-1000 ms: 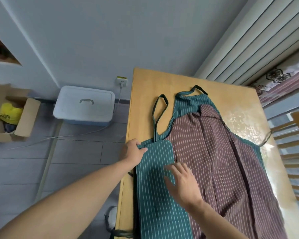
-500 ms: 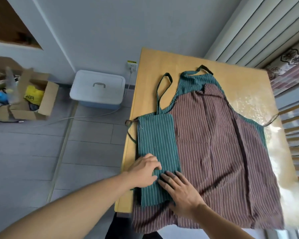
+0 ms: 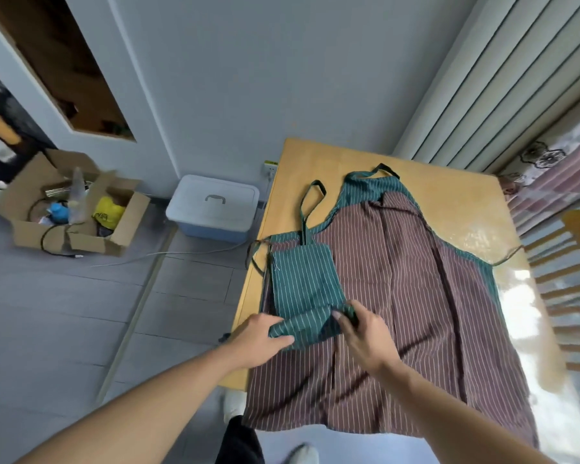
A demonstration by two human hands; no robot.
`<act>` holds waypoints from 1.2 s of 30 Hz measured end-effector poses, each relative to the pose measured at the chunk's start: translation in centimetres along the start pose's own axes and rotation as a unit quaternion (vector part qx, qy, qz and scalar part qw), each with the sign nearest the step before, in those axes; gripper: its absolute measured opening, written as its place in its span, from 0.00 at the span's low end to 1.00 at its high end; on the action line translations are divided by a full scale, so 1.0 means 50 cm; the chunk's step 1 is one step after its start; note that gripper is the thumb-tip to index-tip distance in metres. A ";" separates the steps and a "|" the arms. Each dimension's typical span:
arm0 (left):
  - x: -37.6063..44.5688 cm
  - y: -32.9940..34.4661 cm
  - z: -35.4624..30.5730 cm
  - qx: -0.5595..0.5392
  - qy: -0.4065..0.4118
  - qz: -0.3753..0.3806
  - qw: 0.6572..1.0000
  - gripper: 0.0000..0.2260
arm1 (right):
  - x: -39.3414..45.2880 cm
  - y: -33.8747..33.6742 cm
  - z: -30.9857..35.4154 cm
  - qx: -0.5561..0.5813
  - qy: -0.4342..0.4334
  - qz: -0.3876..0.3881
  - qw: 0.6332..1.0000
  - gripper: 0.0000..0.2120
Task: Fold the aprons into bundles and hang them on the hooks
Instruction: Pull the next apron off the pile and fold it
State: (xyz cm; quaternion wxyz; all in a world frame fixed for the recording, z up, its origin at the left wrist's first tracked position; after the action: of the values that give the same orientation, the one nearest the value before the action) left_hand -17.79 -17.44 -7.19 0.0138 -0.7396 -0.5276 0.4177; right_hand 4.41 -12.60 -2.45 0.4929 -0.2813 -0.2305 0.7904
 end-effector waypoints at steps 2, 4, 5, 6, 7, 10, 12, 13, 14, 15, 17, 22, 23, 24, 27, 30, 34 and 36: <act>-0.021 0.004 -0.027 -0.036 -0.031 0.039 0.998 0.32 | -0.010 -0.023 0.004 0.035 -0.004 0.033 0.999 0.10; -0.037 0.021 -0.046 -0.061 -0.058 0.086 0.993 0.39 | -0.027 -0.035 -0.005 0.070 0.019 0.076 0.994 0.11; -0.045 0.030 -0.051 -0.065 -0.070 0.103 0.990 0.41 | -0.040 -0.038 -0.013 0.077 0.037 0.099 0.991 0.11; -0.050 0.041 -0.052 -0.067 -0.081 0.116 0.988 0.43 | -0.053 -0.034 -0.024 0.076 0.060 0.121 0.988 0.11; -0.049 0.051 -0.048 -0.070 -0.092 0.119 0.986 0.44 | -0.065 -0.027 -0.036 0.080 0.087 0.139 0.983 0.12; -0.033 0.085 -0.025 -0.108 -0.106 0.111 0.982 0.41 | -0.094 0.002 -0.078 0.105 0.139 0.146 0.974 0.13; -0.021 0.091 -0.004 -0.131 -0.120 0.079 0.981 0.38 | -0.098 0.020 -0.109 0.168 0.173 0.131 0.962 0.13; -0.015 0.087 0.005 -0.130 -0.130 0.057 0.981 0.36 | -0.095 0.029 -0.126 0.204 0.195 0.126 0.951 0.17; -0.004 0.088 0.018 -0.130 -0.134 0.041 0.982 0.33 | -0.093 0.038 -0.144 0.227 0.219 0.126 0.941 0.21; 0.003 0.085 0.023 -0.131 -0.137 0.030 0.981 0.32 | -0.087 0.041 -0.152 0.220 0.225 0.126 0.941 0.24; 0.026 0.091 0.028 -0.142 -0.142 0.042 0.979 0.33 | -0.067 0.047 -0.175 0.150 0.214 0.096 0.960 0.20; 0.073 0.120 0.020 -0.170 -0.139 0.086 0.972 0.12 | -0.037 0.052 -0.204 0.079 0.216 0.007 0.973 0.13; 0.081 0.126 0.022 -0.167 -0.140 0.086 0.972 0.11 | -0.037 0.057 -0.217 0.073 0.229 0.004 0.971 0.15; 0.084 0.130 0.022 -0.170 -0.140 0.085 0.972 0.11 | -0.040 0.058 -0.222 0.068 0.240 0.000 0.968 0.18; 0.089 0.130 0.018 -0.136 -0.139 0.065 0.979 0.15 | -0.045 0.053 -0.220 0.022 0.237 -0.016 0.971 0.20; 0.092 0.108 0.014 -0.083 -0.113 0.023 0.990 0.15 | -0.038 0.029 -0.200 -0.077 0.199 -0.044 0.976 0.25; 0.084 0.097 0.019 -0.132 -0.131 0.062 0.981 0.13 | -0.042 0.026 -0.201 -0.157 0.180 -0.028 0.971 0.24; 0.080 0.083 0.023 -0.102 -0.113 0.041 0.987 0.08 | -0.056 0.014 -0.183 -0.195 0.132 -0.076 0.969 0.25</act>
State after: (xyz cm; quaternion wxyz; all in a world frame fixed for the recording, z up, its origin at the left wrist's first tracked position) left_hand -14.97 -16.60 -12.27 -0.1385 -0.7063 -0.5344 0.4431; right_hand 11.09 -14.63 -9.05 0.5136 -0.4555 -0.3338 0.6460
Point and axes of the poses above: each hand's wrist, its own x-axis towards the middle knuckle, its own y-axis out of the palm, z = x × y, the point moved 5 cm from there along x, towards the middle knuckle, and after that the axes turned 4 degrees about -y, right-handed, at the moved point
